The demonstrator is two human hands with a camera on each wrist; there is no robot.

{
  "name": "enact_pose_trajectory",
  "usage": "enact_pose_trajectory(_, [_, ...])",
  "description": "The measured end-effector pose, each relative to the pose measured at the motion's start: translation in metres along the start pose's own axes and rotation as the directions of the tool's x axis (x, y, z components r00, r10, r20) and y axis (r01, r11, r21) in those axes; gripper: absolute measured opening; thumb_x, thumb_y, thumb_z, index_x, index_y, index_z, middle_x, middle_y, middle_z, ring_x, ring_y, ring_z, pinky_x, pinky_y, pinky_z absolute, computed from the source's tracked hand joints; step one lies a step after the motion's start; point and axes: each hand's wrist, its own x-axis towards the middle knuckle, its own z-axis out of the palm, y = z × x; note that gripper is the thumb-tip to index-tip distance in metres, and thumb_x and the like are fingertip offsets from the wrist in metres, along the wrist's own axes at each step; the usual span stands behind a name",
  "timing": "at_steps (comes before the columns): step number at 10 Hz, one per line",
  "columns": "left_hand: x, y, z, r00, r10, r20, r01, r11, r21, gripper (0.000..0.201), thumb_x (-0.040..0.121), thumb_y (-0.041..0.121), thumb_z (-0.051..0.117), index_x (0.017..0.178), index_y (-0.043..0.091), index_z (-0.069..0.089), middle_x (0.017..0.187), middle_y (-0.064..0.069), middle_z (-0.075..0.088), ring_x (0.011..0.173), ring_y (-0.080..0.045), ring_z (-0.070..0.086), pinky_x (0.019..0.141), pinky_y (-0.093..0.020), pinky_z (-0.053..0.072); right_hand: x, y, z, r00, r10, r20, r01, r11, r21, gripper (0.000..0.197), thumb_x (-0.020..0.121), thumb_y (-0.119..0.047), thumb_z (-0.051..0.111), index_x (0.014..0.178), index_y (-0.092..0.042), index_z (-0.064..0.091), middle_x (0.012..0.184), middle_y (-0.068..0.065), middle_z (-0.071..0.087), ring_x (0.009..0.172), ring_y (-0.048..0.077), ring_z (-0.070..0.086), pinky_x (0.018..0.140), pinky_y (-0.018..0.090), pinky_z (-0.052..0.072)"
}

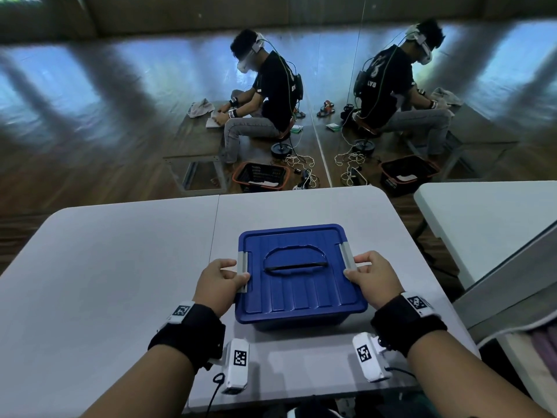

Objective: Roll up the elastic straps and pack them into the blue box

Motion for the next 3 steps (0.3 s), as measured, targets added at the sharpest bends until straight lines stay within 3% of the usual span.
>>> enact_pose_trajectory(1, [0.0, -0.002, -0.003, 0.99, 0.101, -0.104, -0.088, 0.989, 0.119, 0.025, 0.084, 0.026, 0.079, 0.099, 0.021, 0.059, 0.088, -0.003, 0.069, 0.081, -0.018, 0.068, 0.069, -0.03, 0.056, -0.004, -0.003, 0.004, 0.999, -0.049, -0.006, 0.049, 0.998, -0.029, 0.024, 0.084, -0.024, 0.076, 0.1, -0.019, 0.058, 0.087, 0.006, 0.071, 0.081, 0.022, 0.07, 0.076, 0.044, 0.06])
enact_pose_trajectory(2, [-0.004, -0.005, -0.008, 0.976, 0.186, -0.114, -0.16, 0.966, 0.205, 0.018, 0.09, 0.033, 0.071, 0.1, 0.023, 0.06, 0.089, 0.006, 0.069, 0.082, -0.012, 0.066, 0.067, -0.025, 0.051, -0.006, 0.0, 0.007, 0.995, -0.098, 0.02, 0.098, 0.995, -0.006, 0.021, 0.091, -0.031, 0.067, 0.107, -0.02, 0.06, 0.091, 0.002, 0.071, 0.086, 0.019, 0.069, 0.081, 0.046, 0.059])
enact_pose_trajectory(3, [-0.012, -0.022, -0.02, 0.992, 0.121, -0.029, -0.116, 0.983, 0.142, 0.009, 0.098, 0.032, 0.06, 0.1, 0.024, 0.062, 0.087, 0.002, 0.073, 0.075, -0.019, 0.07, 0.068, -0.039, 0.061, -0.014, 0.013, 0.006, 0.999, -0.046, 0.016, 0.044, 0.995, 0.084, 0.02, 0.099, -0.041, 0.051, 0.11, -0.026, 0.059, 0.101, 0.0, 0.068, 0.091, 0.02, 0.068, 0.079, 0.045, 0.059])
